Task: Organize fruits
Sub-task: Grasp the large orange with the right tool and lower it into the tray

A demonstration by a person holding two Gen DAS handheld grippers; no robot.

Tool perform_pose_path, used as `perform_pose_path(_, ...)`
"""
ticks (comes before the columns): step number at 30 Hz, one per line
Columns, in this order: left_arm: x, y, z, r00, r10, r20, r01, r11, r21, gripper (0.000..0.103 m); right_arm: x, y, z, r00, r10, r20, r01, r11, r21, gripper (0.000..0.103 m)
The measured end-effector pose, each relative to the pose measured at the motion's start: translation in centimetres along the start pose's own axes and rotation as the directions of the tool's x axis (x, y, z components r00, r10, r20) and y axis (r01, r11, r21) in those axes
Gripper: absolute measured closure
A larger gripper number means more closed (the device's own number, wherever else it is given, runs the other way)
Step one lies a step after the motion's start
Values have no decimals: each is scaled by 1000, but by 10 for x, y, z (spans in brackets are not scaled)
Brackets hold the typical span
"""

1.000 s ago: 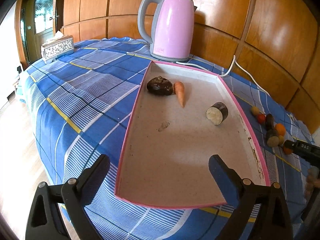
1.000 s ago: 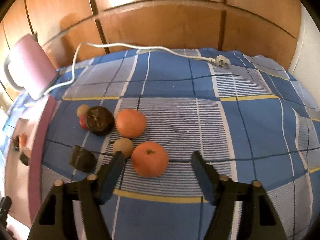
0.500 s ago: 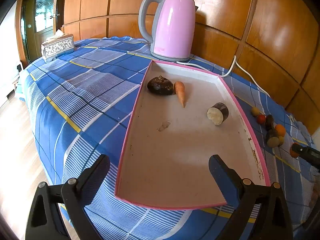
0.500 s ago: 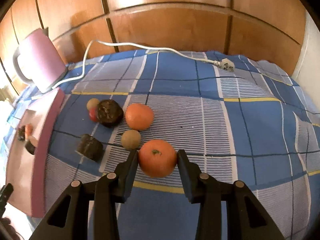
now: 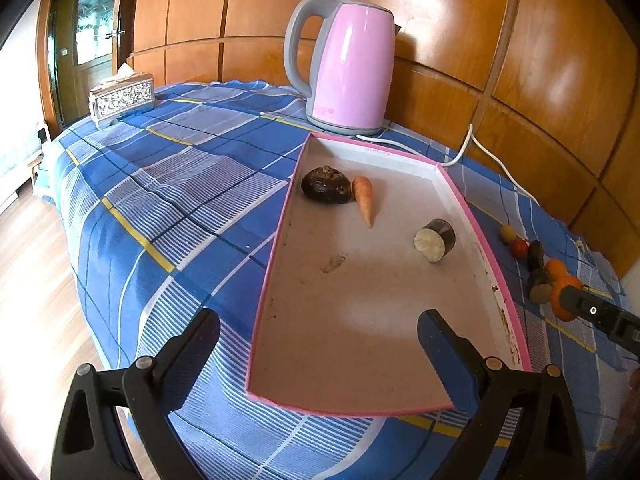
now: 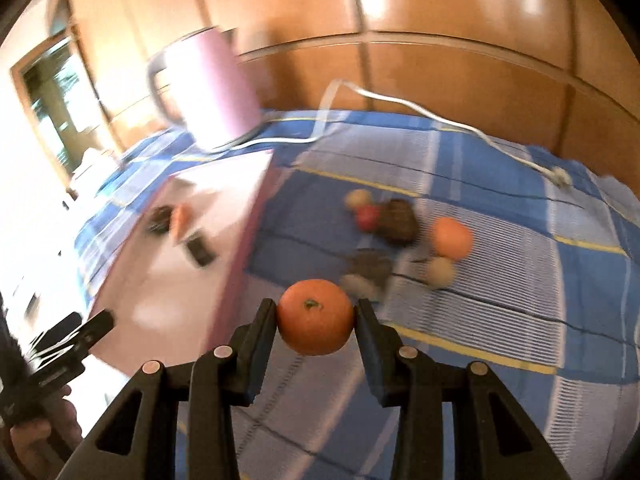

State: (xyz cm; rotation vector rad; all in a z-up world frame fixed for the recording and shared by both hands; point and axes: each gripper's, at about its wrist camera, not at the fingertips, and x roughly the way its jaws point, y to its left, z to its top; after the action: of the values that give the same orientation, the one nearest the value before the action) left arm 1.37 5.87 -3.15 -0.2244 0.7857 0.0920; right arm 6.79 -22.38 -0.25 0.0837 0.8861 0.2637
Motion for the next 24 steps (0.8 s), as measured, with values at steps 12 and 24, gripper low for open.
perform_pose_path(12,-1,13,3,1000,12,-2,-12,999,-42,3,29,78,14,989,122,-77,-134,976,-170,63)
perform_pose_path(24,3,12,2,1000,16,-6,-16,999,-29,3,64,96,13,989,68,-132,-93,978,-187,62)
